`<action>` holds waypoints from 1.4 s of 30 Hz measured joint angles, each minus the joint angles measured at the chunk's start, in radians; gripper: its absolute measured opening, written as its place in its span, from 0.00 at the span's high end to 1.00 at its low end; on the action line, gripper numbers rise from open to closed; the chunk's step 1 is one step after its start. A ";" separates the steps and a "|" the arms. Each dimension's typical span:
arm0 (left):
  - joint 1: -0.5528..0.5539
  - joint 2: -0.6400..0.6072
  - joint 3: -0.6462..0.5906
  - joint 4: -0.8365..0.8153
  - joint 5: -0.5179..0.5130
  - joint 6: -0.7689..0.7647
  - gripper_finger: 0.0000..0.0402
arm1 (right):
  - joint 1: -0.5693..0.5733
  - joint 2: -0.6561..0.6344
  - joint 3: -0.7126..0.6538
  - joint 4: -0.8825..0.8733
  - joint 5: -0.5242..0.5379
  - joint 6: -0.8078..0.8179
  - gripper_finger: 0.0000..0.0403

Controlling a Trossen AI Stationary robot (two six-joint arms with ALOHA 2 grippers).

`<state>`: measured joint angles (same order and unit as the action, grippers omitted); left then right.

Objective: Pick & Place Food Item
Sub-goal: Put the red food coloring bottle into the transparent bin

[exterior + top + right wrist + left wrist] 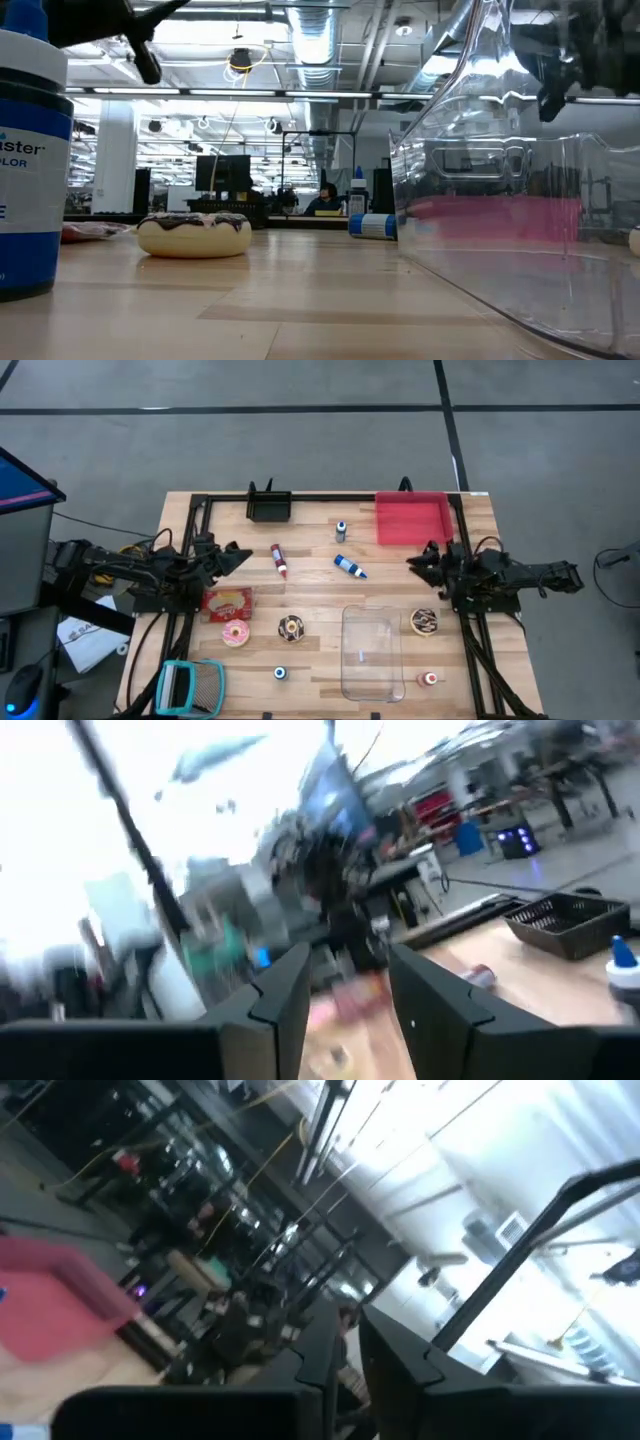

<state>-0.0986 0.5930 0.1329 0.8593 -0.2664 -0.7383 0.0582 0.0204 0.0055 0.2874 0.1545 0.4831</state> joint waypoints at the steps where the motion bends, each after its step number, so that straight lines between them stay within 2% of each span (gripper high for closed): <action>1: 0.000 0.018 0.023 -0.043 0.002 0.000 0.86 | 0.000 -0.002 0.000 0.049 0.031 0.055 0.67; 6: 0.000 0.124 0.144 -0.359 0.011 0.047 0.77 | 0.000 -0.002 0.000 0.211 0.154 0.221 0.67; 10: 0.001 0.232 0.276 -0.621 0.051 0.204 0.72 | 0.002 -0.002 0.000 0.277 0.102 0.195 0.67; 15: 0.001 0.388 0.486 -1.020 0.156 0.419 0.67 | 0.001 -0.002 0.000 0.259 0.120 0.277 0.67; 20: 0.001 0.540 0.713 -1.384 0.275 0.732 0.63 | 0.001 -0.001 0.000 0.246 0.158 0.383 0.67; 23: -0.004 0.613 0.828 -1.606 0.259 0.977 0.61 | 0.001 -0.001 0.000 0.263 0.146 0.415 0.67; 25: -0.004 0.645 0.868 -1.711 0.196 1.136 0.59 | 0.001 -0.001 0.000 0.290 0.125 0.412 0.67; 28: 0.003 0.669 0.876 -1.744 0.092 1.349 0.56 | 0.001 -0.001 0.001 0.331 0.093 0.400 0.67; 30: 0.019 0.684 0.865 -1.715 0.065 1.463 0.53 | 0.001 -0.001 0.001 0.342 0.082 0.392 0.67; 34: 0.069 0.746 0.835 -1.647 0.070 1.619 0.49 | 0.001 -0.001 0.003 0.351 0.082 0.361 0.67; 42: 0.212 0.883 0.776 -1.512 0.095 1.802 0.44 | 0.001 -0.001 0.032 0.352 0.082 0.306 0.67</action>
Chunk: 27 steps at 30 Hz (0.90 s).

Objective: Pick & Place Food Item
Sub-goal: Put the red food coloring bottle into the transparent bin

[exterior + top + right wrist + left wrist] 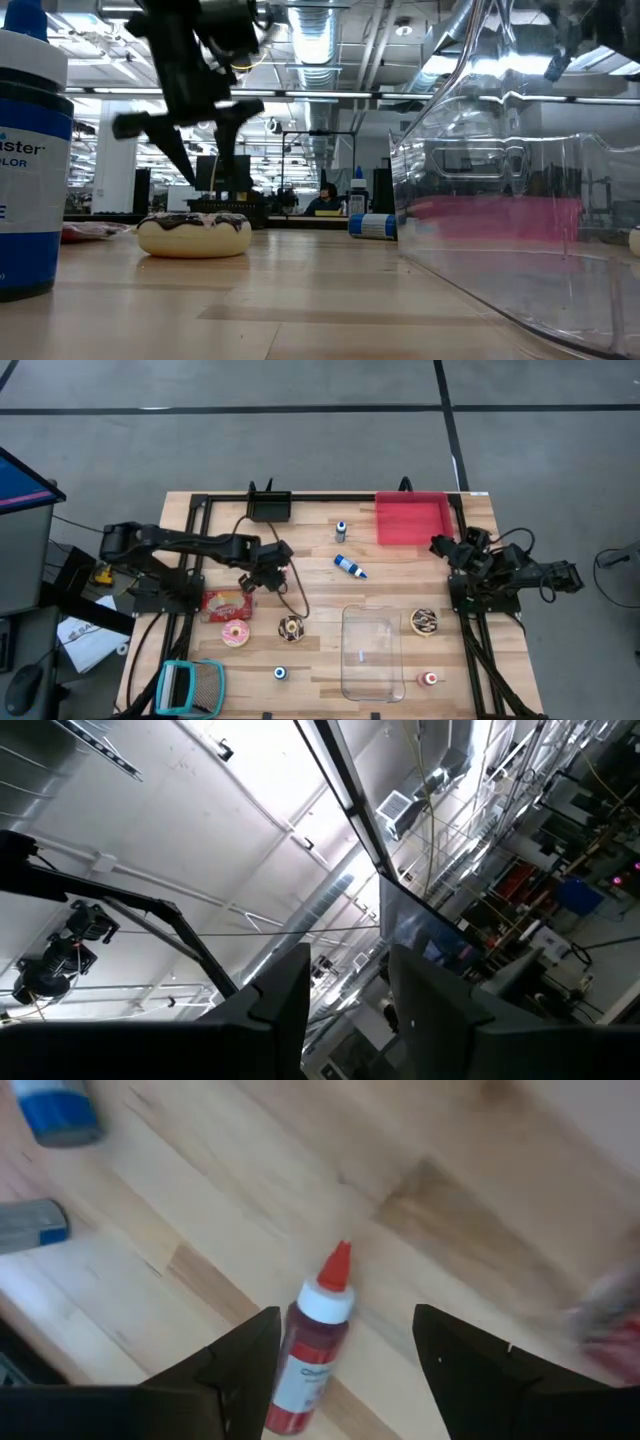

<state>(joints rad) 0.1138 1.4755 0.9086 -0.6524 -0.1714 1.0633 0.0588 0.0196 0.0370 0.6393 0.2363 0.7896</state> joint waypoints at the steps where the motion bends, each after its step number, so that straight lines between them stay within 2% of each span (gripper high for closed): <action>1: 0.015 0.015 -0.002 0.004 0.012 0.015 0.44 | 0.000 0.000 0.003 0.000 0.000 -0.009 0.67; 9: 0.082 0.104 -0.004 0.124 0.050 0.134 0.48 | 0.000 0.000 0.007 0.016 0.000 -0.041 0.67; 16: 0.085 0.159 -0.004 0.163 0.092 0.135 0.48 | 0.000 0.000 0.007 0.017 0.000 -0.041 0.67; 27: 0.131 0.247 0.001 0.194 0.085 0.133 0.49 | 0.000 0.000 0.008 0.021 0.000 -0.050 0.67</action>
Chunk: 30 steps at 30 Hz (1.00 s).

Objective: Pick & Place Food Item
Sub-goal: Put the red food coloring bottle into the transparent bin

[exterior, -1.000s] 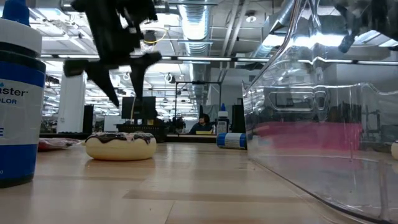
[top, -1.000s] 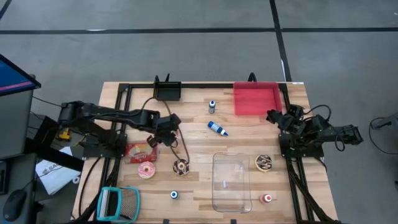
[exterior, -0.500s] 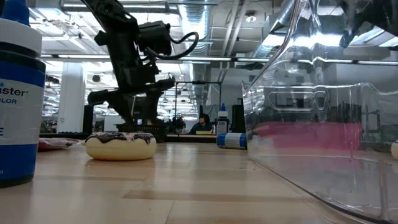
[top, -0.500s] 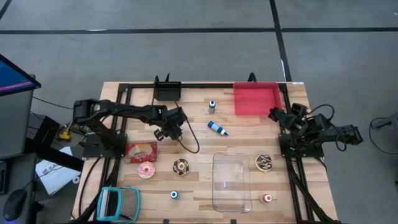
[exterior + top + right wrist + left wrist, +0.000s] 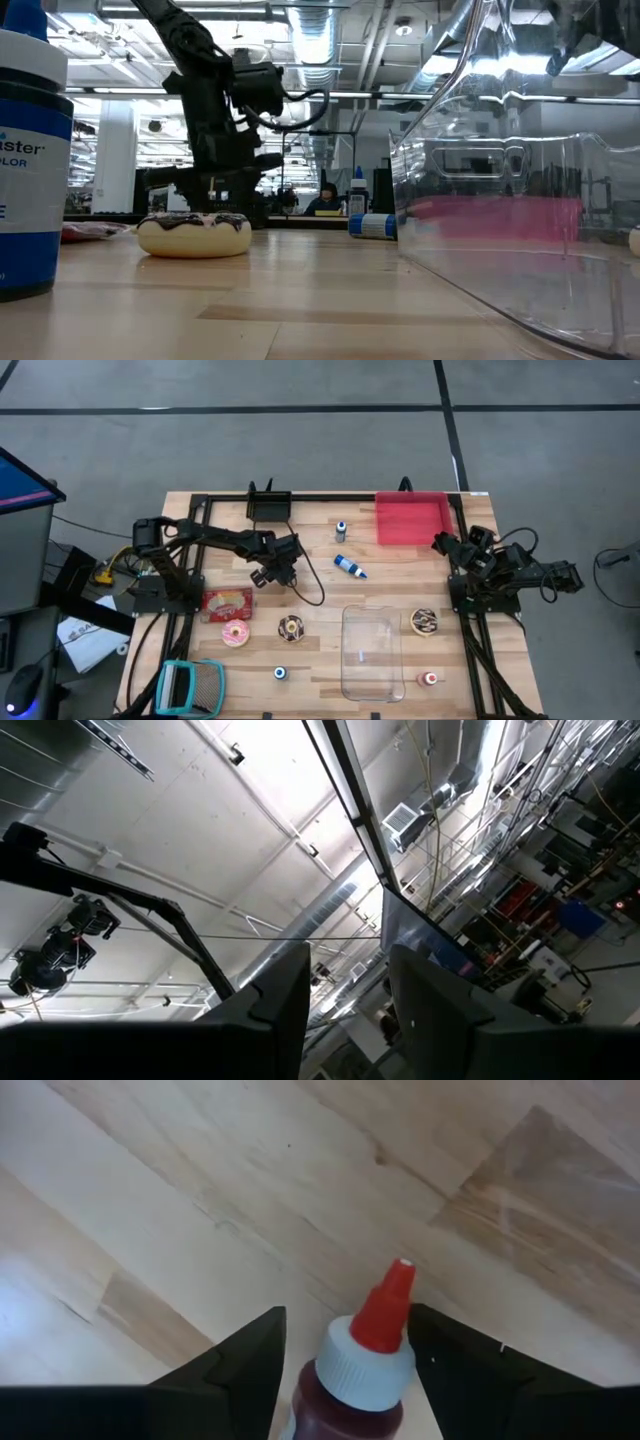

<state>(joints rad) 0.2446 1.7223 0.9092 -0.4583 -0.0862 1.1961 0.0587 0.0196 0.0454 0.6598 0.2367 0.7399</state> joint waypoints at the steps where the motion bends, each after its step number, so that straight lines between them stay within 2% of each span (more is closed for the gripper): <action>1: 0.004 0.001 0.000 0.001 0.003 0.000 0.50 | 0.000 0.000 0.000 0.000 0.000 0.001 0.67; 9: 0.015 -0.012 -0.004 0.029 -0.020 -0.004 0.64 | 0.000 0.000 0.000 -0.011 0.000 0.001 0.67; 13: 0.015 -0.012 -0.005 0.067 -0.036 -0.052 0.72 | 0.000 0.000 0.001 -0.023 0.000 0.001 0.67; 18: 0.005 -0.023 -0.005 0.128 -0.027 -0.151 0.72 | 0.000 0.000 0.001 -0.027 0.000 0.001 0.67; 22: -0.046 -0.085 -0.005 0.210 -0.023 -0.238 0.72 | 0.001 0.000 0.001 -0.027 0.000 0.002 0.67; 26: -0.140 -0.221 0.018 0.266 0.035 -0.473 0.72 | 0.001 0.000 0.001 -0.026 0.000 0.004 0.67; 30: -0.233 -0.358 0.054 0.411 0.146 -0.898 0.72 | 0.000 0.000 0.001 -0.029 0.004 0.003 0.67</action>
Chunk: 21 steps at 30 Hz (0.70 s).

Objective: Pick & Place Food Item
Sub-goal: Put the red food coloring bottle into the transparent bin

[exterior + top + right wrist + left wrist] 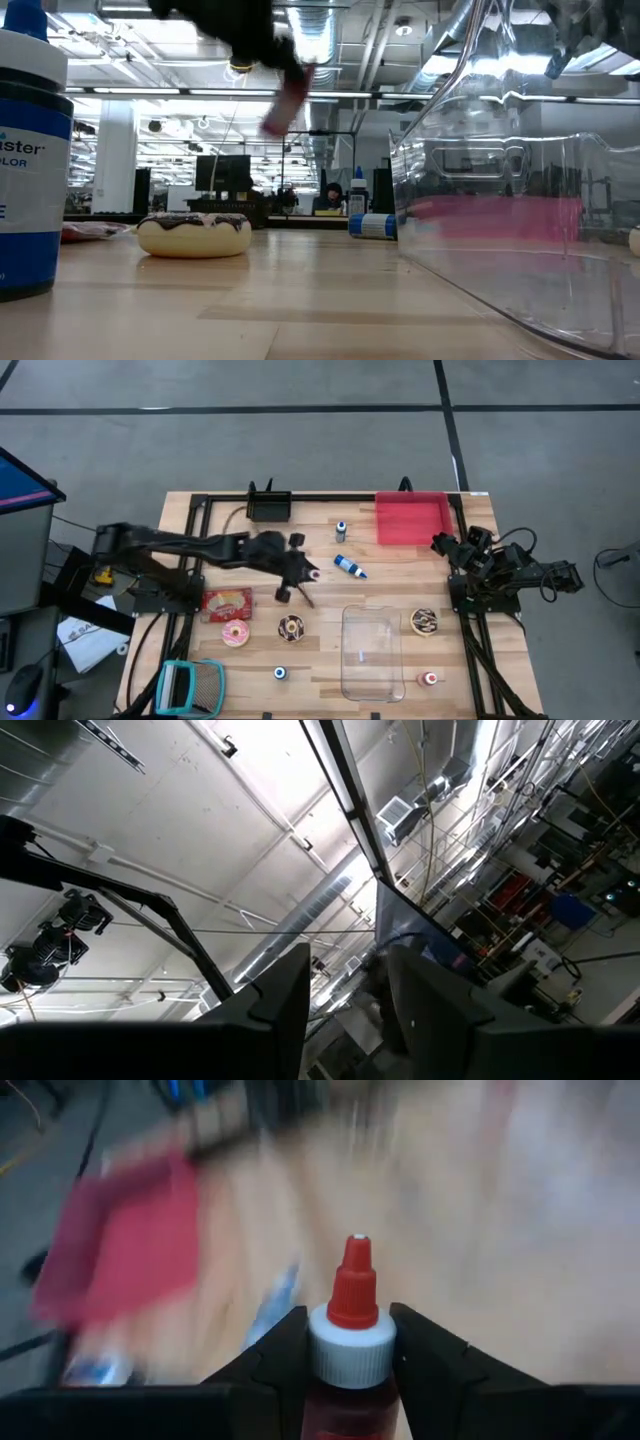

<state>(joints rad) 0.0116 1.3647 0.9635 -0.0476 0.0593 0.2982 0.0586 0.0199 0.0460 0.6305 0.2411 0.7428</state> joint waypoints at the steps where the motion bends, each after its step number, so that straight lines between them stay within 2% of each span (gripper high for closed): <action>1: -0.019 -0.027 0.001 0.081 0.018 -0.117 0.72 | 0.000 0.002 0.000 -0.005 0.004 -0.004 0.67; 3: -0.056 -0.054 0.002 0.251 0.022 -0.295 0.72 | 0.000 0.007 0.000 -0.010 0.016 -0.009 0.67; 5: -0.096 -0.047 0.004 0.397 0.017 -0.385 0.72 | 0.000 0.017 0.001 -0.019 0.023 -0.009 0.67; 9: -0.157 0.067 0.004 0.603 -0.129 -0.461 0.72 | 0.002 0.047 0.001 -0.016 0.023 0.004 0.67; 12: -0.193 0.209 0.047 0.677 -0.229 -0.488 0.72 | 0.010 0.065 0.001 -0.008 0.021 0.022 0.67; 17: -0.240 0.430 0.220 0.697 -0.270 -0.495 0.72 | 0.053 0.078 0.001 0.025 0.017 0.017 0.67; 21: -0.245 0.538 0.347 0.703 -0.279 -0.491 0.71 | 0.097 0.078 0.001 0.022 -0.004 0.017 0.67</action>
<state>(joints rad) -0.2332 1.9023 1.3104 0.6556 -0.2201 -0.1923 0.1556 0.0978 0.0471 0.6525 0.2371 0.7597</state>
